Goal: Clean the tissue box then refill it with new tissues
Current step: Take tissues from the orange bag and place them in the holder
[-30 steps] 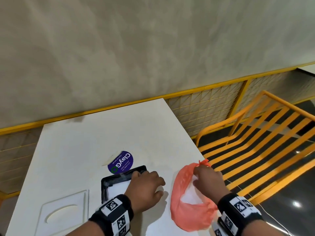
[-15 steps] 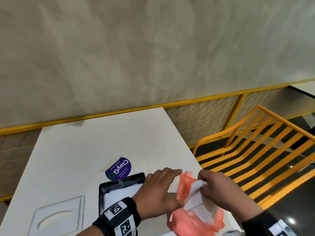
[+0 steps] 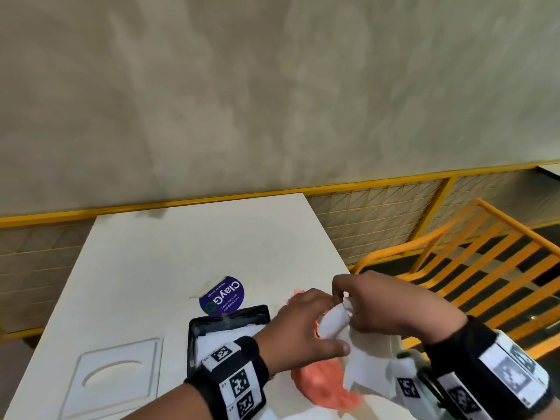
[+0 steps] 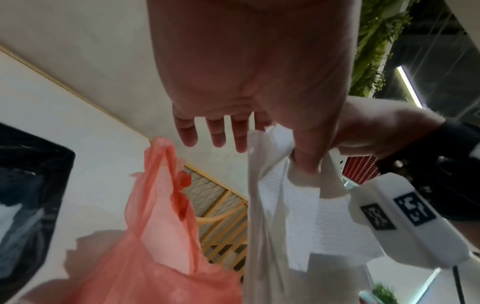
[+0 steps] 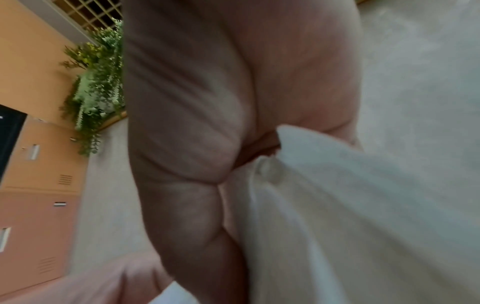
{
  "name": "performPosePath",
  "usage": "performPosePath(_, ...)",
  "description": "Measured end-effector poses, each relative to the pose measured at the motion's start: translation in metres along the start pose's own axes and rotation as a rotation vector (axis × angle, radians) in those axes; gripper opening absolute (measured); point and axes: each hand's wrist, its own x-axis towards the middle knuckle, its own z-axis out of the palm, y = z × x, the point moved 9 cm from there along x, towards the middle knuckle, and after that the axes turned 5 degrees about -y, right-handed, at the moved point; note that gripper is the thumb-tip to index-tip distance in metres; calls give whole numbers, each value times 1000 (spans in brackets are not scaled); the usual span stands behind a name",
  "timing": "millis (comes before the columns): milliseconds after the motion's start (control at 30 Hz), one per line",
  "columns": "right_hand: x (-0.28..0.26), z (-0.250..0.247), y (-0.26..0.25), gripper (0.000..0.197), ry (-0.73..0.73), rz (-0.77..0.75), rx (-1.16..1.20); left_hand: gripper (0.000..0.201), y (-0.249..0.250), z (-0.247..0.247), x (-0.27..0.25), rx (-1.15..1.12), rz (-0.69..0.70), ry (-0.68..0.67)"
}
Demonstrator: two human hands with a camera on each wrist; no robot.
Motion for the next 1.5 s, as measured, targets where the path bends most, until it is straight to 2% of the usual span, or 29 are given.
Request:
performPosePath(67,6,-1,-12,36,-7,-56,15,45,-7,-2,1,-104,-49,11)
performPosePath(167,15,-3,-30,44,0,-134,97,35,-26,-14,-7,-340,-124,63)
performPosePath(300,28,-11,-43,69,63,-195,309,41,-48,-48,-31,-446,-189,189)
performPosePath(400,45,-4,-47,81,83,-226,557,25,-64,-79,-56,-623,-245,328)
performPosePath(500,66,14,-49,90,65,-212,884,18,-84,-101,-81,-795,-314,476)
performPosePath(633,91,46,-68,84,-19,-165,1179,25,-114,-109,-105,-930,-399,599)
performPosePath(733,113,72,-70,72,-21,-87,1290,27,-129,-95,-117,-973,-494,572)
performPosePath(800,122,85,-72,58,-53,-68,1297,26,-139,-86,-128,-923,-561,526)
performPosePath(867,124,98,-78,47,-151,-70,1262,34,-153,-82,-142,-867,-620,531)
performPosePath(967,126,112,-85,39,-271,-78,1152,27,-169,-82,-157,-789,-692,525)
performPosePath(1033,131,121,-86,39,-286,-63,1075,29,-177,-82,-162,-652,-738,466)
performPosePath(1167,146,130,-81,49,-139,-40,818,48,-185,-82,-163,-341,-744,361)
performPosePath(1300,150,125,-86,50,-3,-65,690,65,-185,-81,-155,-32,-759,255)
performPosePath(1500,151,121,-90,56,85,-85,599,91,-184,-86,-144,183,-750,217)
